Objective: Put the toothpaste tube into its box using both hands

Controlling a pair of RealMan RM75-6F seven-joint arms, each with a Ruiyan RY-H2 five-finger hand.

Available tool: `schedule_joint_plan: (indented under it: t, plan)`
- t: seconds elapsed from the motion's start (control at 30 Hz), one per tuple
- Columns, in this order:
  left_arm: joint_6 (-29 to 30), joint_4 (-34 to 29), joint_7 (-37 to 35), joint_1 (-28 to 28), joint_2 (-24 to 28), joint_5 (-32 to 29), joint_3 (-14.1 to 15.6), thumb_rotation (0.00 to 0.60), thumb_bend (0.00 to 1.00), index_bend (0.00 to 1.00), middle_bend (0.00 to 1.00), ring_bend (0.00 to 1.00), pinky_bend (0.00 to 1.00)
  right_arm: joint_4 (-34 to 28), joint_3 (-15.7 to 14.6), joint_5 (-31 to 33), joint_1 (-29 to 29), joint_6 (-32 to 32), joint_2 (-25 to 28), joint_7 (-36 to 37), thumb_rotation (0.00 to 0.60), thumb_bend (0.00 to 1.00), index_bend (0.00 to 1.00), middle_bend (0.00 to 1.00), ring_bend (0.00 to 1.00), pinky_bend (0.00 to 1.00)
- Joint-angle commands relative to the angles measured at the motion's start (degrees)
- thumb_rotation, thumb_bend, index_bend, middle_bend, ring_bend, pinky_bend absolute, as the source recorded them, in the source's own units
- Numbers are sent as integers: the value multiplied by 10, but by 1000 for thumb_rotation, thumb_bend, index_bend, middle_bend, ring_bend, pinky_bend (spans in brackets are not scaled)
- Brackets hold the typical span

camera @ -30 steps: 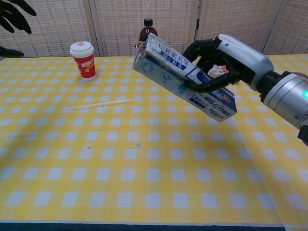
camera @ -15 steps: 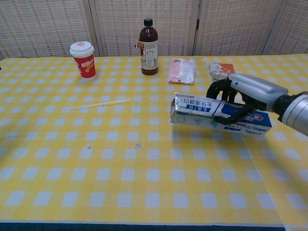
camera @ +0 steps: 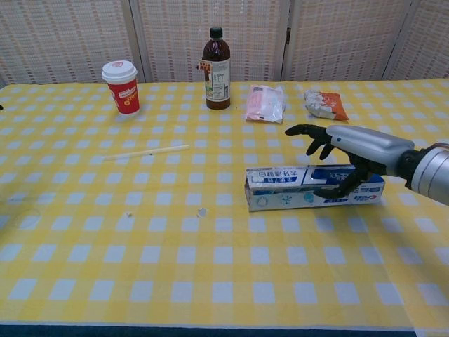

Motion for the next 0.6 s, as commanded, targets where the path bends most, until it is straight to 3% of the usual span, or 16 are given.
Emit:
schedule_joint_plan:
  t: [0.03, 0.13, 0.27, 0.4, 0.5, 0.6]
  plan:
    - [-3, -11, 3, 10, 9, -10, 2, 600, 190, 198, 284, 189, 99, -74, -15, -18, -31, 49, 62, -11, 600, 324, 4, 0, 109, 124]
    - [6, -18, 22, 25, 10, -25, -2, 600, 190, 198, 276, 183, 87, -148, -34, -22, -71, 98, 126, -63, 600, 323, 0, 0, 33, 23]
    - [17, -26, 34, 37, 9, -34, -4, 600, 191, 197, 263, 181, 86, -194, -43, -16, -106, 144, 163, -128, 600, 324, 0, 0, 0, 0]
    - [46, -43, 39, 65, 14, -24, 10, 600, 191, 197, 262, 179, 84, -227, -68, -12, -208, 285, 204, -213, 600, 324, 0, 0, 0, 0]
    - [50, -63, 62, 73, 23, -16, 17, 600, 192, 194, 259, 176, 81, -218, -78, -20, -247, 331, 212, -201, 600, 324, 0, 0, 0, 0]
    - [37, -73, 80, 75, 29, -15, 23, 600, 191, 191, 259, 176, 81, -209, -81, -21, -255, 323, 225, -178, 600, 324, 0, 0, 0, 0]
